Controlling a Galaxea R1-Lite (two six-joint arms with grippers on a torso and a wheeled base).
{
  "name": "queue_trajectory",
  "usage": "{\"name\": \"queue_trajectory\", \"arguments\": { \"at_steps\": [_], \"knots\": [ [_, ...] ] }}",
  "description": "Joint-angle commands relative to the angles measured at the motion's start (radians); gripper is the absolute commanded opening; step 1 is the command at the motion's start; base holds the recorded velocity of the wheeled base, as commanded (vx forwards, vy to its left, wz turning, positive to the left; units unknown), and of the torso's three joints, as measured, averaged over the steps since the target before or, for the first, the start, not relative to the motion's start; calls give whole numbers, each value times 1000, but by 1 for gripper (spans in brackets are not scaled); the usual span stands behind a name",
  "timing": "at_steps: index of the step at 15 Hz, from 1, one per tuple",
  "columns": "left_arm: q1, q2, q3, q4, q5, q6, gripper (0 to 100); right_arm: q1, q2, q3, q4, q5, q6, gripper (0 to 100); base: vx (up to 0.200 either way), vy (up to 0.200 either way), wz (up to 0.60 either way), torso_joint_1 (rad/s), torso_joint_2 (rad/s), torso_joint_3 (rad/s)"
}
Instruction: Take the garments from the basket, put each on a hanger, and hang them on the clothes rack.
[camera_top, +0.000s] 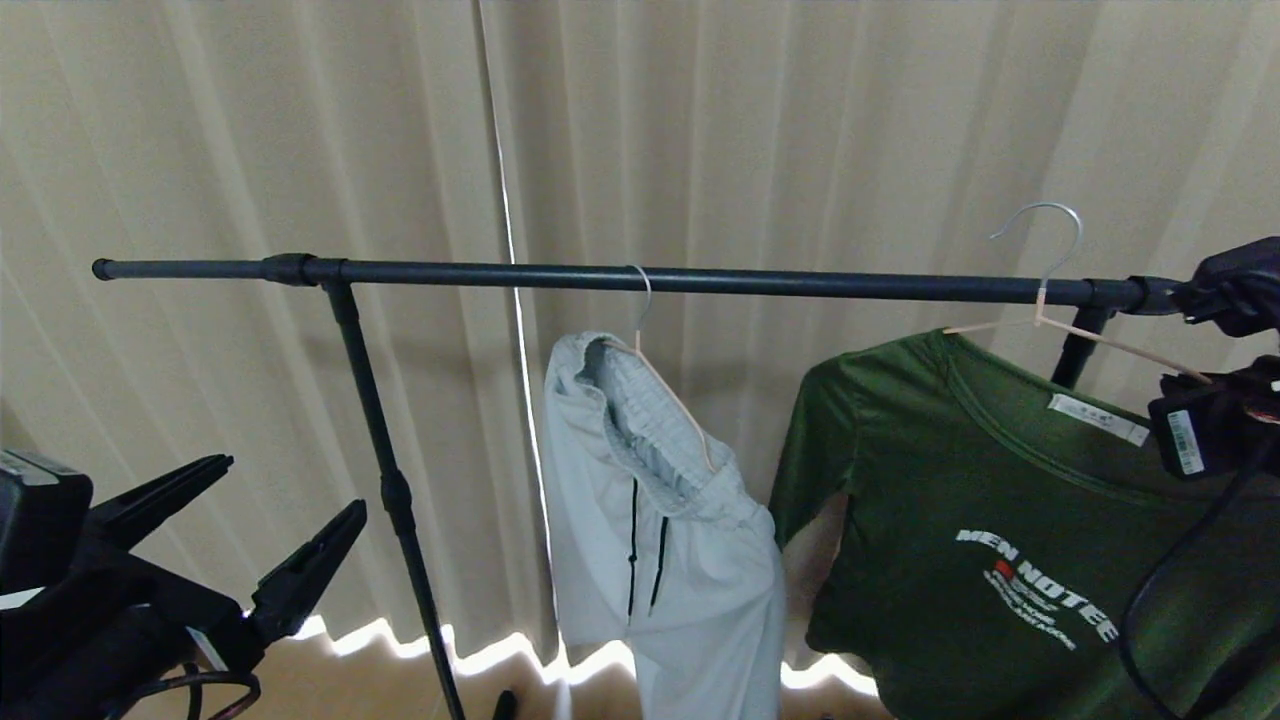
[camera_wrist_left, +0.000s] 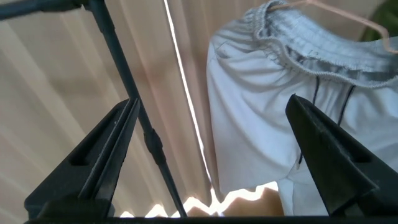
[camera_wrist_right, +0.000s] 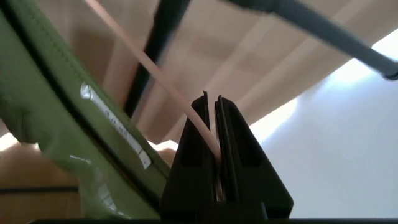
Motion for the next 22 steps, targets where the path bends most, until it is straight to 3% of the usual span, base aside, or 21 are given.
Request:
{"name": "queue_trajectory", "arguments": {
  "at_steps": [1, 6, 10, 14, 21, 22],
  "knots": [
    [0, 3, 1, 0, 1, 0, 100, 21, 113, -46, -1, -13, 5, 0, 0, 0, 0, 0, 0, 0],
    [0, 3, 10, 0, 1, -1, 100, 69, 191, -80, -1, -59, 14, 0, 0, 0, 0, 0, 0, 0],
    [0, 4, 10, 0, -1, 0, 100, 101, 217, -83, -3, -61, 14, 0, 0, 0, 0, 0, 0, 0],
    [0, 6, 19, 0, -3, -1, 100, 138, 242, -71, -79, -59, 14, 0, 0, 0, 0, 0, 0, 0],
    [0, 6, 19, -1, -3, -3, 100, 172, 236, -49, -76, -52, 14, 0, 0, 0, 0, 0, 0, 0],
    [0, 6, 19, -1, -3, -3, 100, 172, 234, -45, -79, -52, 14, 100, 0, 0, 0, 0, 0, 0]
  ]
}}
